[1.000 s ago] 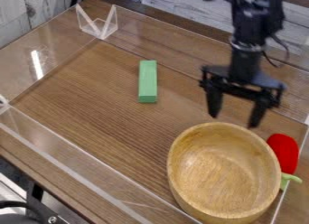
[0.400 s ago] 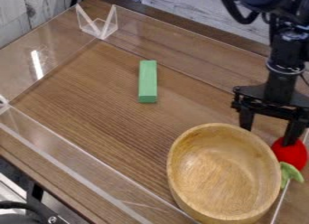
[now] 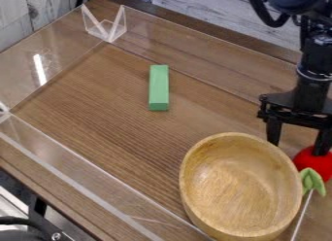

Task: Move the red object to the left side of the table

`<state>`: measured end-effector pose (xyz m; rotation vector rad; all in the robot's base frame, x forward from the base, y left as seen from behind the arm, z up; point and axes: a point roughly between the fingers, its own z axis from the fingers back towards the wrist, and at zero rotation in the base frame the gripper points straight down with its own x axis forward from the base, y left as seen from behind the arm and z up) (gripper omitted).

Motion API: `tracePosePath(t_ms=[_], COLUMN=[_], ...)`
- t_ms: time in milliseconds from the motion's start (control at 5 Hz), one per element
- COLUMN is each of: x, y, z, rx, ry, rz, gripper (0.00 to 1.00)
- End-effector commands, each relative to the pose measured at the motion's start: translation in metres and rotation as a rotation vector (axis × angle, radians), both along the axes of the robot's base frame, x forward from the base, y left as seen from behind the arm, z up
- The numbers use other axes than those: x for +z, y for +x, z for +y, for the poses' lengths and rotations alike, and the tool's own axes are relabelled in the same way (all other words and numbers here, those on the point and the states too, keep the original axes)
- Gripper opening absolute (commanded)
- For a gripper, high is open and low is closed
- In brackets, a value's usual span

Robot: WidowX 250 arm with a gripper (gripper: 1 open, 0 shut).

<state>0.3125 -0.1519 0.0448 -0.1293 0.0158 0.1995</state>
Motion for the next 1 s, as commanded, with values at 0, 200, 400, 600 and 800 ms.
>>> tracePosePath(t_ms=[0,200,400,600,800], x=[0.019,0.023,0.021,0.019,0.012], y=[0.010,0.014,0.016,0.018,0.023], z=[-0.014,-0.010,-0.006,-0.001,-0.001], rx=[0.062,0.124,0.170,0.221,0.222], ry=[-0.037,-0.038,-0.036,-0.036,-0.036], rz=[-0.049,-0.050,-0.045,-0.043,-0.043], gripper=[1.00,1.00,1.00,1.00,0.00])
